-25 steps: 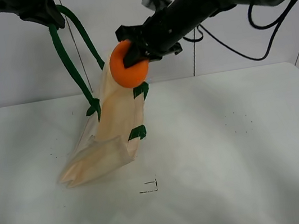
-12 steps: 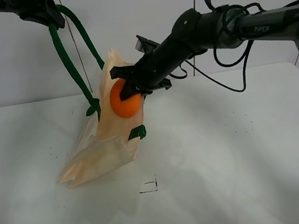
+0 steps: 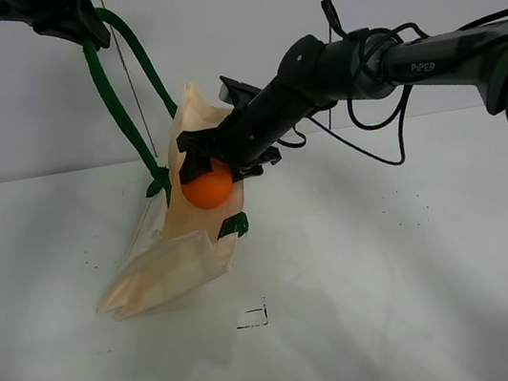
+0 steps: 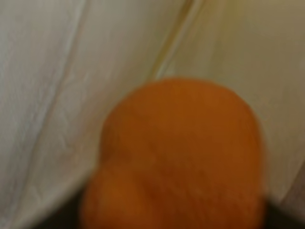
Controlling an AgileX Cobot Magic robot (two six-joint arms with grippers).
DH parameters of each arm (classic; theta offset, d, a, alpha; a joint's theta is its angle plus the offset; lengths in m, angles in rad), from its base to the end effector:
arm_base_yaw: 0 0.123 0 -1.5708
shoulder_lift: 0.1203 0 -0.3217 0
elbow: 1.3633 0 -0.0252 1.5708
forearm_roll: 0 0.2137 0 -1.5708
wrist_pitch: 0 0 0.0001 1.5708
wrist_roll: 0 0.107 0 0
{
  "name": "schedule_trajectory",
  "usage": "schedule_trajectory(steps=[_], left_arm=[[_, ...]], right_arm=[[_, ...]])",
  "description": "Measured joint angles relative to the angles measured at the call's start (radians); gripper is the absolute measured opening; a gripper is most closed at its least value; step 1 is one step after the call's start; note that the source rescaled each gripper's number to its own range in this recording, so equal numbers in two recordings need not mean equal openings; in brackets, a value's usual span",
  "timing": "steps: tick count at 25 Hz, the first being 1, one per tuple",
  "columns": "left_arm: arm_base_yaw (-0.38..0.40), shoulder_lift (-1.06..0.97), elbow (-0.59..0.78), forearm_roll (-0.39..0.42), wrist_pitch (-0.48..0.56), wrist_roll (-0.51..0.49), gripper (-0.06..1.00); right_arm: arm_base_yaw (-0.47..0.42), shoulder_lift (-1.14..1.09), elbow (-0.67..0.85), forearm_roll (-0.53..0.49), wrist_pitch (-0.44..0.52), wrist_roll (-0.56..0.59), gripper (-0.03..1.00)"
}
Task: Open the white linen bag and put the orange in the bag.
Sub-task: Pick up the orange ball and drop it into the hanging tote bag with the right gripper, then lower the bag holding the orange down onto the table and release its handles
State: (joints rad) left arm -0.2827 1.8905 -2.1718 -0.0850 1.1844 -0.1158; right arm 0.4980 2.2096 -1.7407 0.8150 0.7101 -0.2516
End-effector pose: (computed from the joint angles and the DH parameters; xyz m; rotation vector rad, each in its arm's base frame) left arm 0.3822 -0.1198 0.4369 0.1993 2.3946 -0.2963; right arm 0.4032 0.2770 0.2255 -0.3167 2.5889 0.9813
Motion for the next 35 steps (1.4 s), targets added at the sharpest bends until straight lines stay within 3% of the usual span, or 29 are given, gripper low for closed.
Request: schedule_trajectory(steps=[2,7,17,24,35], left_arm=[[0.000,0.000,0.000,0.000,0.000,0.000,0.00],[0.000,0.000,0.000,-0.001,0.000,0.000,0.00],[0.000,0.000,0.000,-0.001,0.000,0.000,0.00],[0.000,0.000,0.000,-0.001,0.000,0.000,0.00],[0.000,0.000,0.000,-0.001,0.000,0.000,0.00]], right_arm=[[0.000,0.000,0.000,-0.009,0.004,-0.002,0.95],[-0.007,-0.028,0.000,-0.149,0.069,0.073,1.00],[-0.027,-0.050,-0.165,-0.721,0.398,0.366,1.00],[-0.150,-0.050,-0.178,-0.780,0.479,0.351,1.00],[-0.505,-0.050,-0.178,-0.789,0.500,0.274,1.00]])
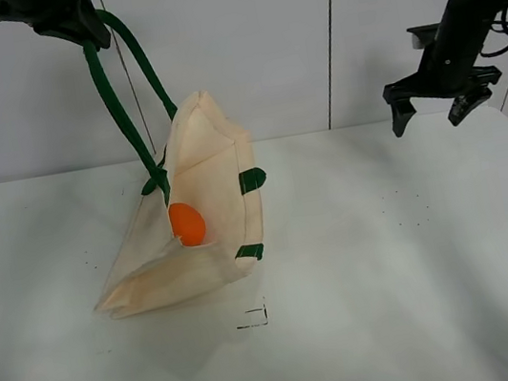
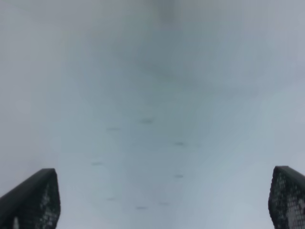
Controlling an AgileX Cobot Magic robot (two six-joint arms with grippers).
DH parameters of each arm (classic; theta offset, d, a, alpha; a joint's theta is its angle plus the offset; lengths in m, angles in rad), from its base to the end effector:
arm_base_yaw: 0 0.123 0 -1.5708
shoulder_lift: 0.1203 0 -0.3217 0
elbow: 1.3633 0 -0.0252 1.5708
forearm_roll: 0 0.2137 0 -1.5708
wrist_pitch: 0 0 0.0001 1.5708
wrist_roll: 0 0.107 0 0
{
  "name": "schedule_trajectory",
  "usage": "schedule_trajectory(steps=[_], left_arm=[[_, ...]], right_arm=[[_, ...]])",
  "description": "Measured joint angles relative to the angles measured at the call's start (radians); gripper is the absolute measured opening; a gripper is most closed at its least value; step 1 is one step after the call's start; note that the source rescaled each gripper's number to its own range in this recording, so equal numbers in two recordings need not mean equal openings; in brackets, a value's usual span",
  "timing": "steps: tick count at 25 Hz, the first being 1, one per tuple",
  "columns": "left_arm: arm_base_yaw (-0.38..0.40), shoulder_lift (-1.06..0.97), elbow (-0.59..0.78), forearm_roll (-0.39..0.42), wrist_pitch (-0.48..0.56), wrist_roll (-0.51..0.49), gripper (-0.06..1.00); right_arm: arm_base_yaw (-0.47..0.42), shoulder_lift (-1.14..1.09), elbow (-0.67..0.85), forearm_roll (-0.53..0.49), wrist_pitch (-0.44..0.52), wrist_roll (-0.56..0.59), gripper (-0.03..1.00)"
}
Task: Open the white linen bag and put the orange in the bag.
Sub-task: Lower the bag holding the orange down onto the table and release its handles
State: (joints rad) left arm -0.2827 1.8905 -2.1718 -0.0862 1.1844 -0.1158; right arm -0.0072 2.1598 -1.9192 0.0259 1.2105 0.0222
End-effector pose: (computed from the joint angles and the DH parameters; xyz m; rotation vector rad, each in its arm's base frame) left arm 0.3821 -0.1199 0.4369 0.1993 2.3947 -0.2978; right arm 0.4465 -0.0006 0.2547 0.0528 2.9342 0.0392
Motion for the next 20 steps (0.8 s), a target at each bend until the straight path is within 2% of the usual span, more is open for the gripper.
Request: schedule_trajectory(steps=[3,11,16,20], left_arm=[[0.000,0.000,0.000,0.000,0.000,0.000,0.00],[0.000,0.000,0.000,0.000,0.000,0.000,0.00],[0.000,0.000,0.000,0.000,0.000,0.000,0.00],[0.000,0.000,0.000,0.000,0.000,0.000,0.00]], right_arm=[[-0.014,0.000,0.000,0.029,0.004,-0.022,1.00],[0.038,-0.046,0.005,0.032,0.004,-0.035,1.00],[0.039,-0.258,0.216,0.021,0.001,-0.035,1.00],[0.039,-0.501,0.481,0.021,0.002,-0.035,1.00]])
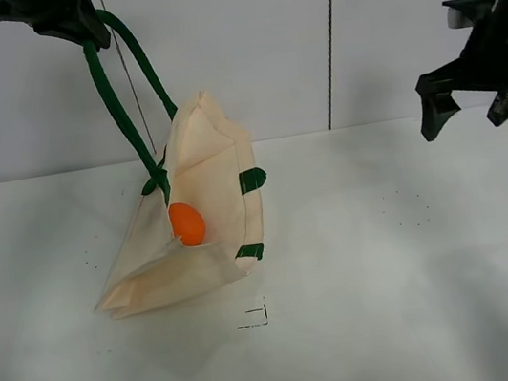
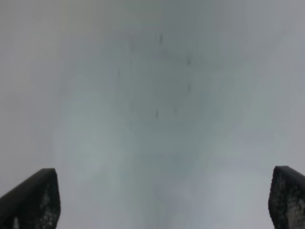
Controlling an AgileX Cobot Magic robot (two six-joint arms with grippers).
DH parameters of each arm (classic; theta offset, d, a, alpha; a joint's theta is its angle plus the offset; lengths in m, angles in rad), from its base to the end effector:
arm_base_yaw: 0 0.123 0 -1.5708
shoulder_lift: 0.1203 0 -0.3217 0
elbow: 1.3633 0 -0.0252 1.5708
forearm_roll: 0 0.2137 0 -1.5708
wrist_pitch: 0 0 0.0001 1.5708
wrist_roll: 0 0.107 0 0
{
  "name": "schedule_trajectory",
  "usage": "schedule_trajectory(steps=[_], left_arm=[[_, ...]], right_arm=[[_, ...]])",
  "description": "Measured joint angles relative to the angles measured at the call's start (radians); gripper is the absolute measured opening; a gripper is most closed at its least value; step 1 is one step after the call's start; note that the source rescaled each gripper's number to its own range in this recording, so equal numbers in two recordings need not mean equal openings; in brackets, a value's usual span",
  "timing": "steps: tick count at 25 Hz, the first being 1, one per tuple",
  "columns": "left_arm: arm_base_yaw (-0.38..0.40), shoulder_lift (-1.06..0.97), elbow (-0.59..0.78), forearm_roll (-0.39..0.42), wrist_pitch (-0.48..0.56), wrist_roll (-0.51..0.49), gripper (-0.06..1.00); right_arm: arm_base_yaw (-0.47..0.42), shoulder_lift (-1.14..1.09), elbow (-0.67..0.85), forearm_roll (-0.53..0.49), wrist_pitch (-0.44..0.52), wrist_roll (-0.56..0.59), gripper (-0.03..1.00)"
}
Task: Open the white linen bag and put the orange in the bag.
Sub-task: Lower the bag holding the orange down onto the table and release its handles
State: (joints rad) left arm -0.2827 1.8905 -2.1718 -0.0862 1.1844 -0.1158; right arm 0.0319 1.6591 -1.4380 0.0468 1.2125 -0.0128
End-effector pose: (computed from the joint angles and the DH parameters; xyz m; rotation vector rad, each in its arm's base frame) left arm 0.3821 -0.1199 0.4369 0.1993 2.3947 -0.2978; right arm 0.3052 0.0144 0.3299 -0.0485 2.9165 0.0698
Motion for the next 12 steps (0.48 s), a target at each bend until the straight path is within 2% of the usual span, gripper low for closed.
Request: schedule_trajectory(steps=[9,12], left_arm=[[0.000,0.000,0.000,0.000,0.000,0.000,0.00],[0.000,0.000,0.000,0.000,0.000,0.000,0.00]], right_arm=[[0.000,-0.674,0.615,-0.001,0.006,-0.011,1.00],[0.000,-0.909,0.771,-0.001,-0.058,-0.018,1.00]])
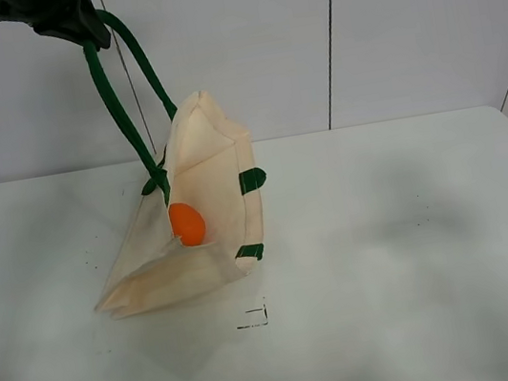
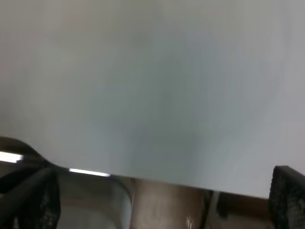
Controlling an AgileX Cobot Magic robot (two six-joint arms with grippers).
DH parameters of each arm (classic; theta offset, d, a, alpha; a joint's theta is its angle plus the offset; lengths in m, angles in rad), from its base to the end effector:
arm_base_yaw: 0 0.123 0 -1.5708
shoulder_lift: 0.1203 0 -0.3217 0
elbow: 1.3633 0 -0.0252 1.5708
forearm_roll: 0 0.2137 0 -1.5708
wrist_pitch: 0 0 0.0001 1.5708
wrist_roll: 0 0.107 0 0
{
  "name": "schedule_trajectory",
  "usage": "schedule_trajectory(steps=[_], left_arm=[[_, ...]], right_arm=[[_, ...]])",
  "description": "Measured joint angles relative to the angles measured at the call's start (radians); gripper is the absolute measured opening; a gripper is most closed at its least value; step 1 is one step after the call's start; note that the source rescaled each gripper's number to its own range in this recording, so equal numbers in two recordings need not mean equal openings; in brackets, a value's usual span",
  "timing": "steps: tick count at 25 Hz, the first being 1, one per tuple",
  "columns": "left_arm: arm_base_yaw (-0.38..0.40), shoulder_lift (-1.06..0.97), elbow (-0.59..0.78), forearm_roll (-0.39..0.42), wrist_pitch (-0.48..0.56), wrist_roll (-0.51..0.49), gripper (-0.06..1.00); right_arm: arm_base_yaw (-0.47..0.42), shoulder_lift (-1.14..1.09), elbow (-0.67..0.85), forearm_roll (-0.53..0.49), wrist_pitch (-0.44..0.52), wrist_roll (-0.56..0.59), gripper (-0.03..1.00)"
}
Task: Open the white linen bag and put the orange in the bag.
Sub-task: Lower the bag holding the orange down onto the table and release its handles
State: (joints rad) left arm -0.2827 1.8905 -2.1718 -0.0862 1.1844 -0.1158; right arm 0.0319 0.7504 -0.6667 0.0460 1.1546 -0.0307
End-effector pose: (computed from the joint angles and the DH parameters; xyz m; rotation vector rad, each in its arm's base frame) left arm 0.3821 -0.1199 0.4369 0.1993 2.3947 -0.2978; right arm 0.0497 0.0061 0.2973 -0.0721 2.7204 0.0630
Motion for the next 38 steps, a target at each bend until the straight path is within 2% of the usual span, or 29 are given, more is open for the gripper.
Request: schedule_trajectory(steps=[4,12,17,21,27,34,38], left_arm=[[0.000,0.000,0.000,0.000,0.000,0.000,0.00],[0.000,0.000,0.000,0.000,0.000,0.000,0.00],[0.000,0.002,0.010,0.000,0.000,0.001,0.00],[0.000,0.002,0.097,0.000,-0.008,0.003,0.00],[0.000,0.002,0.308,-0.030,-0.154,0.003,0.00],[-0.002,0.002,0.597,-0.130,-0.422,0.005,0.00],[-0.003,0.003,0.676,-0.169,-0.498,0.057,0.03]], right_arm=[[0.000,-0.303,0.141,0.000,-0.107,-0.002,1.00],[0.000,-0.695,0.172,-0.018,-0.124,0.004,1.00],[0.000,-0.754,0.176,-0.046,-0.124,0.031,1.00],[0.000,-0.754,0.177,-0.046,-0.124,0.031,1.00],[0.000,-0.754,0.177,-0.046,-0.124,0.031,1.00],[0.000,-0.754,0.177,-0.046,-0.124,0.031,1.00],[0.000,-0.754,0.177,-0.046,-0.124,0.031,1.00]])
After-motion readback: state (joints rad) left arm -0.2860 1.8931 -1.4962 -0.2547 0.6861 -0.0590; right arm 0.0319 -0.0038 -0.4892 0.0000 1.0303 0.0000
